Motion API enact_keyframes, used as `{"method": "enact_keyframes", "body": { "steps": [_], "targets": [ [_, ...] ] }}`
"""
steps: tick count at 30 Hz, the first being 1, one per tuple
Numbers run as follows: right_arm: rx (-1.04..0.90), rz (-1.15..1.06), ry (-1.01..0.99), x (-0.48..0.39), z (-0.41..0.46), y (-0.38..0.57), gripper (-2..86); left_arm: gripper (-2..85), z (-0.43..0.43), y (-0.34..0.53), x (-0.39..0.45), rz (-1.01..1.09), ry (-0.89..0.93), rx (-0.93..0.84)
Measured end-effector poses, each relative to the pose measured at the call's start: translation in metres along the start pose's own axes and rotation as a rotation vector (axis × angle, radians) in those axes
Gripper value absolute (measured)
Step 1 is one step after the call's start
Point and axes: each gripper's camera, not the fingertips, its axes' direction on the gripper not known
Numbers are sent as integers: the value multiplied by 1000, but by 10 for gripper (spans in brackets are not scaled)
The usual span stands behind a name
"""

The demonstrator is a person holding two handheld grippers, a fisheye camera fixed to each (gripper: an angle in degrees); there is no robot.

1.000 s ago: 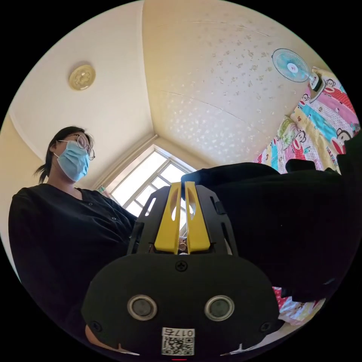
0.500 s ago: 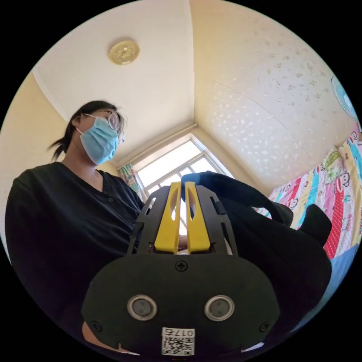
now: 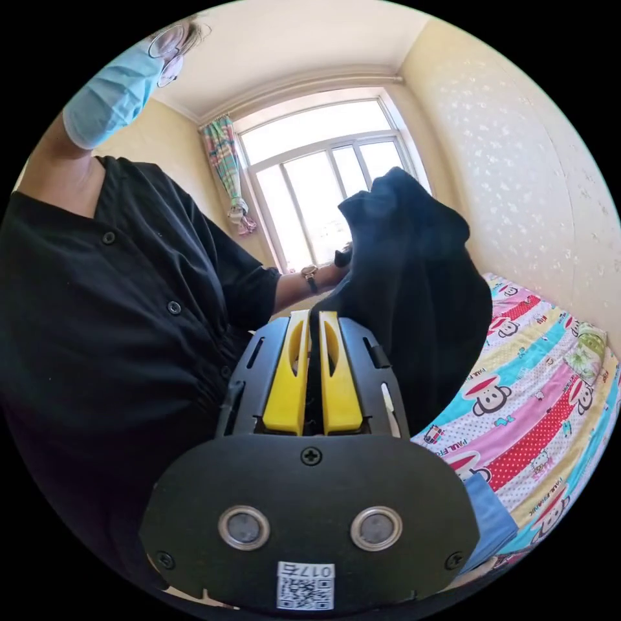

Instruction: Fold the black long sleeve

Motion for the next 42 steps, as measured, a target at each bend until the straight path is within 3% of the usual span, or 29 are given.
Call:
{"method": "enact_keyframes", "body": {
  "steps": [3, 8, 13, 16, 20, 22, 26, 29, 31, 36, 38, 42],
  "targets": [
    [56, 7, -5, 9, -3, 11, 23, 0, 7, 10, 0, -6, -4, -73],
    [330, 43, -6, 26, -16, 34, 23, -1, 22, 20, -2, -11, -20, -193],
    [492, 116, 287, 42, 10, 47, 89, -3, 44, 28, -4, -7, -39, -328],
    [475, 138, 422, 61, 39, 42, 135, -3, 69, 34, -4, 22, -77, -473],
    [352, 216, 381, 103, 86, 35, 114, -2, 90, 40, -19, 29, -46, -534],
    [300, 244, 175, 123, 119, 35, 27, -1, 94, 41, -27, 20, 19, -547],
    [246, 163, -102, 116, 160, 30, 13, 0, 93, 40, -30, 39, 78, -536],
    [186, -60, 75, 81, 172, 22, 14, -1, 93, 40, -31, 40, 111, -549],
    [261, -18, 405, 79, 156, 23, 28, -1, 95, 41, -33, 48, 130, -560],
    [512, 90, 499, 121, 123, 33, 126, -2, 103, 44, -47, 28, 190, -582],
    [464, 132, 461, 143, 138, 31, 123, -2, 105, 43, -52, 20, 207, -577],
    [251, 164, 123, 172, 185, 23, 25, -2, 98, 37, -51, 18, 200, -539]
  ]
}}
